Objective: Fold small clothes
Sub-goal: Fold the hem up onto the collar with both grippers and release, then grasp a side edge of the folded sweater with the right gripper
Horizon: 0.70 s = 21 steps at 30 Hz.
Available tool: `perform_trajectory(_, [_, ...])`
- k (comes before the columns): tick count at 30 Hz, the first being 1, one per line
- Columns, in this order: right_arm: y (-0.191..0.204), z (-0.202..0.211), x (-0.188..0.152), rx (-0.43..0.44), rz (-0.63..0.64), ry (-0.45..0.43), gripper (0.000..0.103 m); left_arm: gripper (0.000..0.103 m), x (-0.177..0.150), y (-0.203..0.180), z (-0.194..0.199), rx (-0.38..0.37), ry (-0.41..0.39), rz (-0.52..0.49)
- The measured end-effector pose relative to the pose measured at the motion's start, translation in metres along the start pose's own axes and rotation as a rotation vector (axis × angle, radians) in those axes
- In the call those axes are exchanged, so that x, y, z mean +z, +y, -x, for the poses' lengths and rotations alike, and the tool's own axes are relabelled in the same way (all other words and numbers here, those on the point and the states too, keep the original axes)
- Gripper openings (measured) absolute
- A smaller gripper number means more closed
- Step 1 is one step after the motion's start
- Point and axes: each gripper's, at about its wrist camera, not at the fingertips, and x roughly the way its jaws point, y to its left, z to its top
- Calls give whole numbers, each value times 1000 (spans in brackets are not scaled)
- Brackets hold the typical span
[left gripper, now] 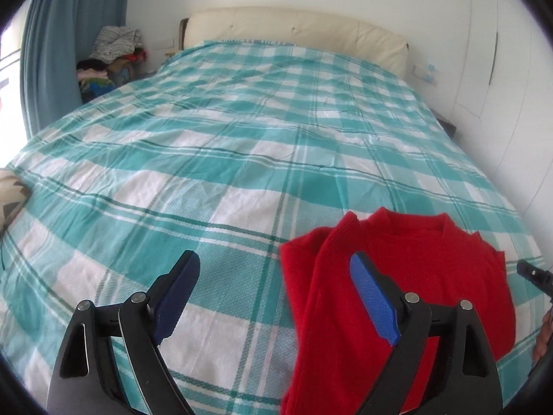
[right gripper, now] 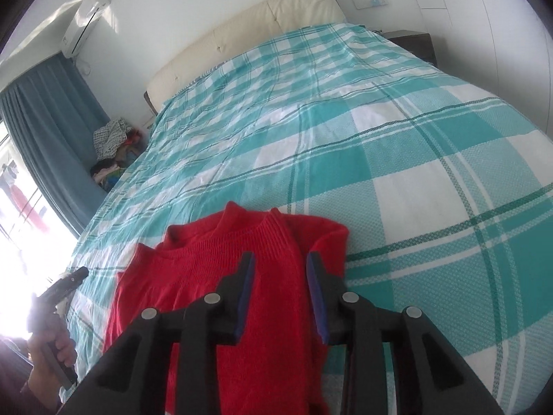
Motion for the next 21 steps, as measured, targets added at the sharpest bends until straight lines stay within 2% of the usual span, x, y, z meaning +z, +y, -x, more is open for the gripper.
perform_trajectory(7, [2,25,-25,-22,41,35,34,90,-14,-8,40,23,-9,-67])
perform_trajectory(13, [6,44,-30,-42,62,19,49,90,-20,-13,56,50,-18,-90])
perform_trajectory(17, [3,45,-30,-49,51,33,51,90,-30,-8,60,38,11,-62])
perform_trajectory(21, [-9,43,-28,-50,0,37,55,91,-65,8,56,19,84,-23])
